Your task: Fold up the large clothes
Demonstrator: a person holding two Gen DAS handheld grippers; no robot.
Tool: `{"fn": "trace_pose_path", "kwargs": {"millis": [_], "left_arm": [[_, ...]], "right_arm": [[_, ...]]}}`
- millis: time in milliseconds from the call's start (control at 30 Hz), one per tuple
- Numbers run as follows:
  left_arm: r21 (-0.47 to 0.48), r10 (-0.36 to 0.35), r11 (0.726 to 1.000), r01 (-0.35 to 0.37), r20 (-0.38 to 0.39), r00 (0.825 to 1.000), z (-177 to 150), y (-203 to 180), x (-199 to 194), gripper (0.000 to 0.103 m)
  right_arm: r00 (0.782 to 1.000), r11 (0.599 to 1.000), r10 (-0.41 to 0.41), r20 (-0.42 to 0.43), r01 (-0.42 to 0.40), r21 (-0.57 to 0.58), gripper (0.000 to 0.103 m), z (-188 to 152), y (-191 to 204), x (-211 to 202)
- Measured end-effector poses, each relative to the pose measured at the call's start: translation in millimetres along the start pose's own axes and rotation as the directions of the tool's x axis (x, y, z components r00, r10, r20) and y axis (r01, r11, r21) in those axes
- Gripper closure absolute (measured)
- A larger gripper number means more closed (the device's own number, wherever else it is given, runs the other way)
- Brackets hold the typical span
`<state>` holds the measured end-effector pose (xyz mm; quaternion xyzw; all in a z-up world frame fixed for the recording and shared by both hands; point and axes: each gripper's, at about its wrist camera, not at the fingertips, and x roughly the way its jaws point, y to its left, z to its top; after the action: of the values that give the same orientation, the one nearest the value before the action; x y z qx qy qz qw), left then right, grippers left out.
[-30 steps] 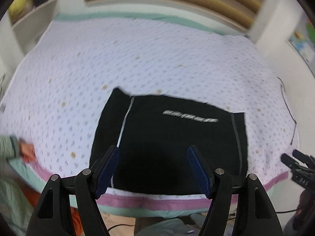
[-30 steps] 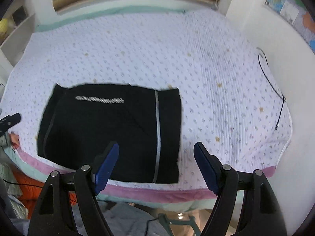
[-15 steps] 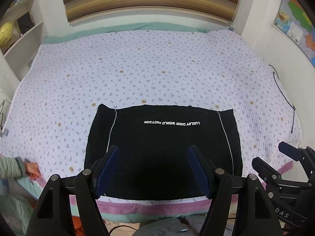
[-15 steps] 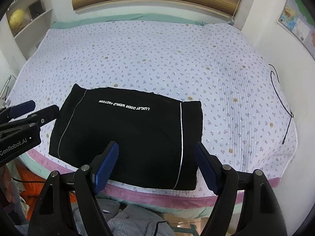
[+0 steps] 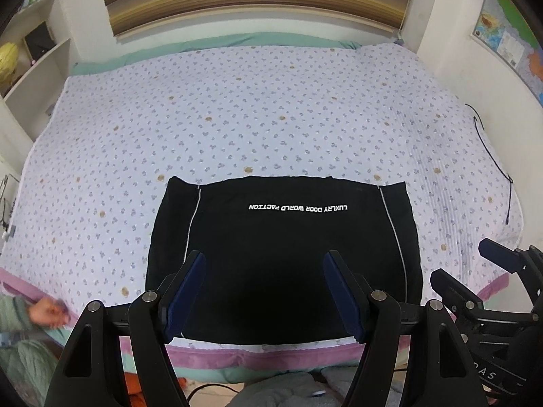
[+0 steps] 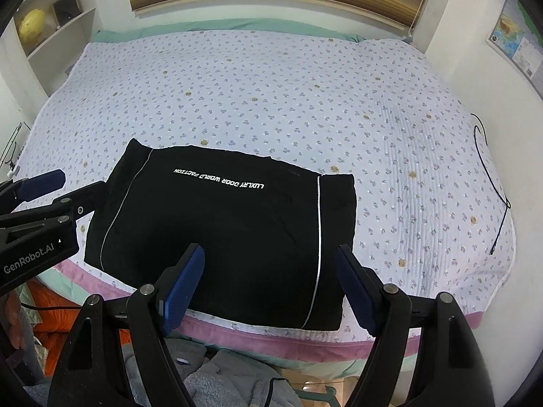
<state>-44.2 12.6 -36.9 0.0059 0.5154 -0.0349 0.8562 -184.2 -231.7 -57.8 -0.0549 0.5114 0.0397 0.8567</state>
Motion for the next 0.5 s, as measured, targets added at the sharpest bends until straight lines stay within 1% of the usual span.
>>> {"fn": "trace_pose_path", "kwargs": {"millis": [167,200,300,400,500], "left_arm": [[-0.008,0.016,1.0,-0.016,-0.005,1.0,2.0,2.0,3.5,0.031],[-0.01,0.027,1.0,-0.027,-0.005,1.0,2.2,2.1,4.7,0.031],[-0.022,0.091,0.996,-0.091,-0.007,0.996,3.7,6.2,10.9,0.031],[-0.058,0.145,0.988,-0.145,-0.01,0.989,4.6,13.5,17.3,0.03],[-0.09,0.159,0.983,-0.159,-0.006,0.987,5.2,19.4,21.5,0.03]], "right_arm": [[1.0,1.0,0.002,-0.005,-0.002,-0.01,0.023,1.7,3.8,2.6],[1.0,1.0,-0.001,-0.004,0.0,-0.014,0.023,1.9,4.5,2.9],[1.0,1.0,-0.004,-0.002,0.004,-0.019,0.023,2.2,5.2,3.4],[1.0,1.0,-0.006,0.0,0.006,-0.015,0.023,2.3,4.6,3.7],[1.0,1.0,-0.01,0.002,0.01,-0.007,0.023,3.9,3.5,5.0]]}}
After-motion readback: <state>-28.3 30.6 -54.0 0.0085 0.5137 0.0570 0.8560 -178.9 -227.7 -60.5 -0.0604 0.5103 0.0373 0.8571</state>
